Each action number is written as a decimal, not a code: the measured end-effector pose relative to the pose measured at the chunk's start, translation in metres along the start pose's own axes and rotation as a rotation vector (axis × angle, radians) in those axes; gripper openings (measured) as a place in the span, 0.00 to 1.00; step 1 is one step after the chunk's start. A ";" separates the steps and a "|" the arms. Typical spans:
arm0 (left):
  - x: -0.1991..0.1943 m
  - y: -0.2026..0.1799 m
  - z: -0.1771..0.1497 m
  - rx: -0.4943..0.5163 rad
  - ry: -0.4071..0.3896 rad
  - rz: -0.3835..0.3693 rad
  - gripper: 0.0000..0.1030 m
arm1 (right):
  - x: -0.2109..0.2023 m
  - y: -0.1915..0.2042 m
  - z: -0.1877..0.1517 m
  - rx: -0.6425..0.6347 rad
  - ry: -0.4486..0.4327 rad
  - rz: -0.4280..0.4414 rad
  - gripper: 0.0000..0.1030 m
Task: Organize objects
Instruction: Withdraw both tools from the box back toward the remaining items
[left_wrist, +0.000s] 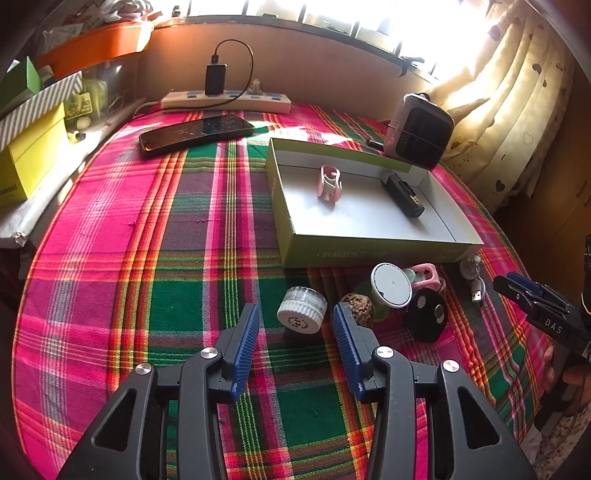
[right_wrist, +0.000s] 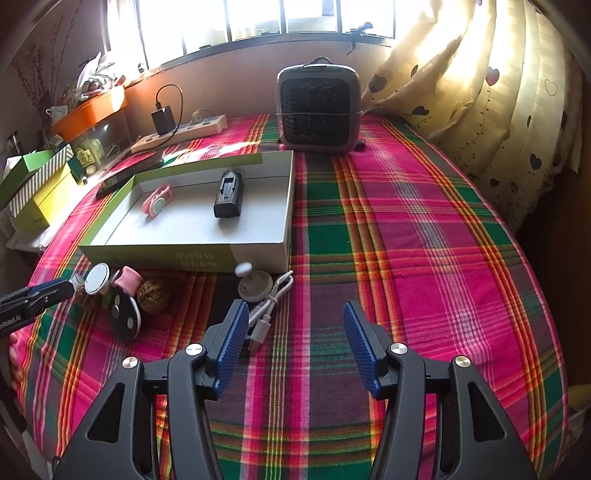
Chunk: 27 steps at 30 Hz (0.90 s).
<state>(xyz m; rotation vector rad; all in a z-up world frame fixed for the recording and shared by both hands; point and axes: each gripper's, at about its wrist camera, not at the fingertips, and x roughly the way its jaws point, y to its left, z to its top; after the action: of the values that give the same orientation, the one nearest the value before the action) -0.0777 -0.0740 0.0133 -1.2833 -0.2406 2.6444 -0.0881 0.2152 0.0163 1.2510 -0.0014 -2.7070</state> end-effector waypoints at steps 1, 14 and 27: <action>0.001 -0.001 0.000 0.002 0.003 -0.004 0.39 | 0.003 0.002 -0.001 -0.005 0.006 0.008 0.53; 0.005 -0.005 0.001 0.010 0.008 -0.004 0.40 | 0.025 0.015 -0.002 -0.037 0.053 -0.010 0.53; 0.013 -0.002 0.000 0.013 0.032 0.021 0.40 | 0.022 -0.003 -0.004 -0.028 0.048 -0.080 0.53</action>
<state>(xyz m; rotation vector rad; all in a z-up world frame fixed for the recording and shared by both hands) -0.0850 -0.0692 0.0037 -1.3294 -0.2062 2.6360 -0.0993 0.2150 -0.0033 1.3356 0.0936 -2.7326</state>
